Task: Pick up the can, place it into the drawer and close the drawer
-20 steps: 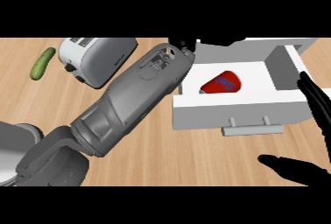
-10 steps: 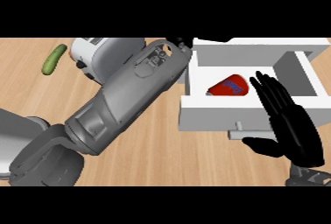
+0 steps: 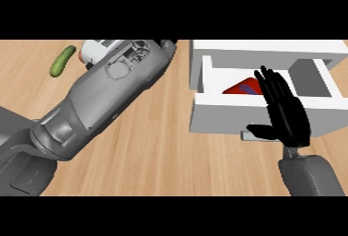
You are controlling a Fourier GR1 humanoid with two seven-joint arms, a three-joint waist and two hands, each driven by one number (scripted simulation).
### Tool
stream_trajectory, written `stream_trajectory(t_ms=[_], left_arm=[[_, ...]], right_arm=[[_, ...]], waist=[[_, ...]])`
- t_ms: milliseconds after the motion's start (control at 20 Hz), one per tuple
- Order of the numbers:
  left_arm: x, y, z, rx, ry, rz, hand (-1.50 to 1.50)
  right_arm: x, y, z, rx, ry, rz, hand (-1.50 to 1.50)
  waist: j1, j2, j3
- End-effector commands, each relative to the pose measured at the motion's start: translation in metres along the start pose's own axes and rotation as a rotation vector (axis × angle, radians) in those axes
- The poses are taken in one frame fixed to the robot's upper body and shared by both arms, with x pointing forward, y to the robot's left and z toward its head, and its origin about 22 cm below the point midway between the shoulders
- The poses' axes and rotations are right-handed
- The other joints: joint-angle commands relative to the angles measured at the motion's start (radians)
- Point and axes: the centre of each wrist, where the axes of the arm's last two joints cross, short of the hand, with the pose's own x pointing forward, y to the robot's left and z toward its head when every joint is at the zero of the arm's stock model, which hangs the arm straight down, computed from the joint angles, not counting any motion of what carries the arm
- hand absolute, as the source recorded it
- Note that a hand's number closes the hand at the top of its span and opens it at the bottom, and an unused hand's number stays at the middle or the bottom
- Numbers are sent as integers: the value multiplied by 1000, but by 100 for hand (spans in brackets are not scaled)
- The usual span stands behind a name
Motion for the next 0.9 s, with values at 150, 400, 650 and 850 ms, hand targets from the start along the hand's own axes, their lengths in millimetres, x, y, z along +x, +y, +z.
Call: stream_trajectory(t_ms=[150,400,650,850], left_arm=[[6,27,2,0,-1,-4,-150],[-3,44,8,-33,29,-17,-150],[8,80,-2,-6,36,-24,-150],[-17,81,15,-27,50,-10,-150]], right_arm=[[-11,50,-12,42,56,30,-150],[-20,63,-21,26,60,109,-150],[-38,55,-43,-39,63,138,-150],[-15,66,-68,-64,70,124,-150]], waist=[[24,11,11],[46,15,12],[40,17,12],[45,21,11]])
